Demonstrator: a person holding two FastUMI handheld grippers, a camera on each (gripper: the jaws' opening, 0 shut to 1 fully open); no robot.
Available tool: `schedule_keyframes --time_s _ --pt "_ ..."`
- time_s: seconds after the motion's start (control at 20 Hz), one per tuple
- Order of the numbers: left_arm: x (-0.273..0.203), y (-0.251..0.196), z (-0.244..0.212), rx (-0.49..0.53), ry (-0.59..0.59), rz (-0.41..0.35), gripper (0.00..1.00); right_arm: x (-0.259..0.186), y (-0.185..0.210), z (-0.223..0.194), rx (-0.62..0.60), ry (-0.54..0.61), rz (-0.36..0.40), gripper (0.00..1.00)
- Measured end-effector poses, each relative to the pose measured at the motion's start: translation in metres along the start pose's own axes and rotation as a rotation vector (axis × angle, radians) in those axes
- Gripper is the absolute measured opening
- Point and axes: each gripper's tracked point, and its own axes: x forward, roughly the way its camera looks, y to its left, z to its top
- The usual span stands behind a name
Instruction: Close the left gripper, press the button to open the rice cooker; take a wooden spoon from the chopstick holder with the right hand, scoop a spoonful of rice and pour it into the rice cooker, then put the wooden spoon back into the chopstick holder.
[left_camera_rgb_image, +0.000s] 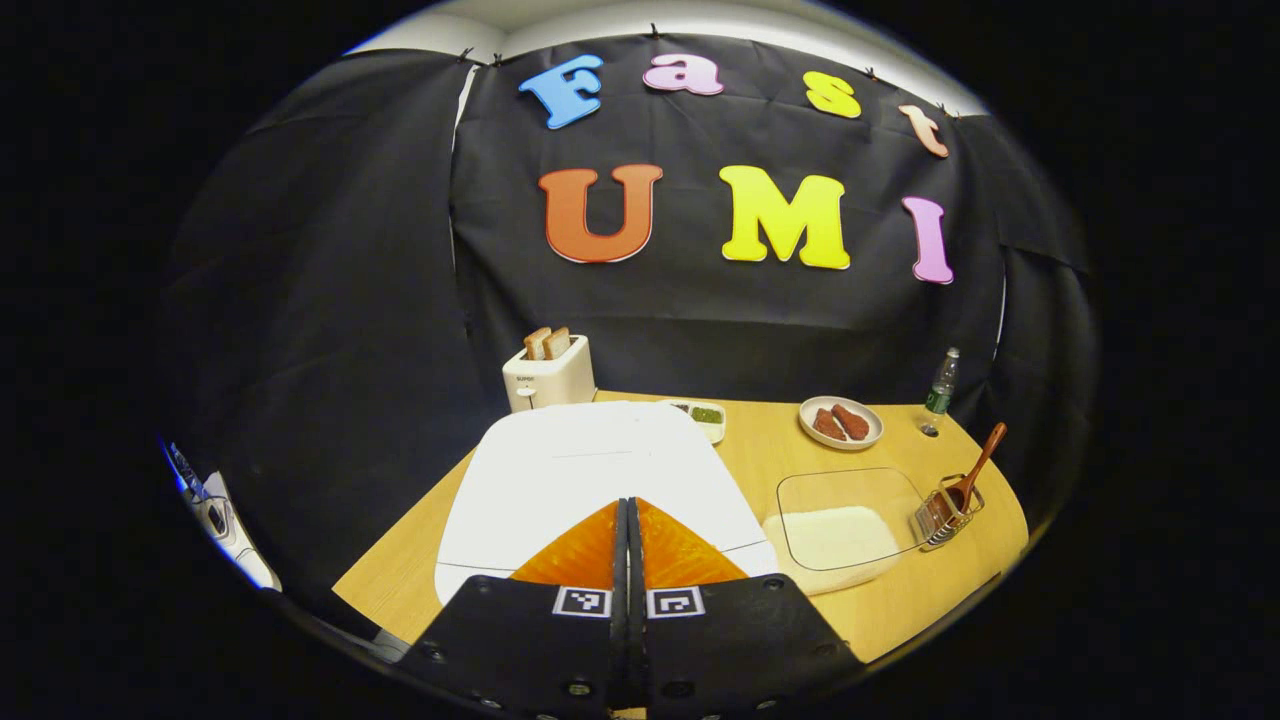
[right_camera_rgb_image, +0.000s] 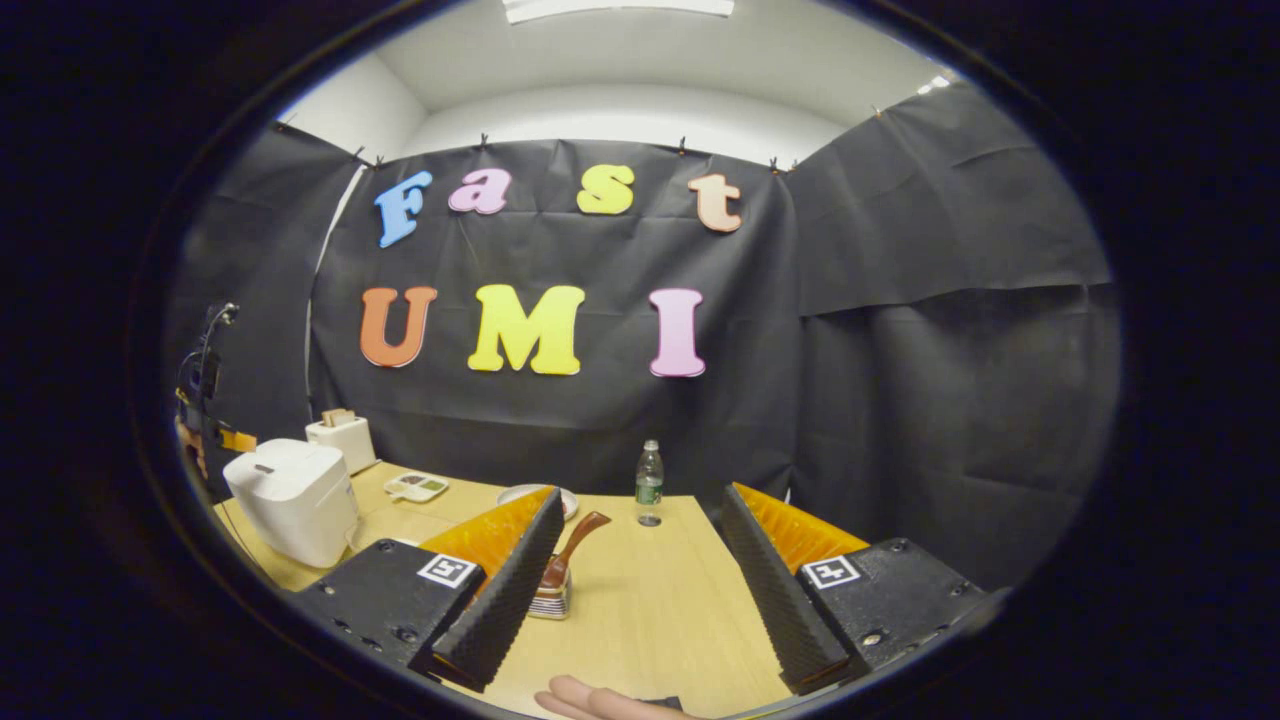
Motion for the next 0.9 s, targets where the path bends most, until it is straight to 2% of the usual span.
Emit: schedule_keyframes --time_s 0.45,0.5,0.75,0.9 --pt "0.024 0.01 -0.034 -0.101 0.127 0.005 0.0 0.018 0.005 -0.011 0.004 0.016 0.009 1.0" --pt "0.021 0.007 -0.031 -0.106 0.112 0.002 0.0 0.02 0.007 -0.013 0.008 0.019 0.012 1.0" --pt "0.023 0.007 -0.044 -0.081 0.155 0.019 0.0 0.029 0.006 -0.028 0.053 0.059 0.025 1.0" --pt "0.025 0.008 -0.04 -0.065 0.138 0.027 0.0 0.037 0.001 -0.038 0.065 0.09 0.019 1.0"
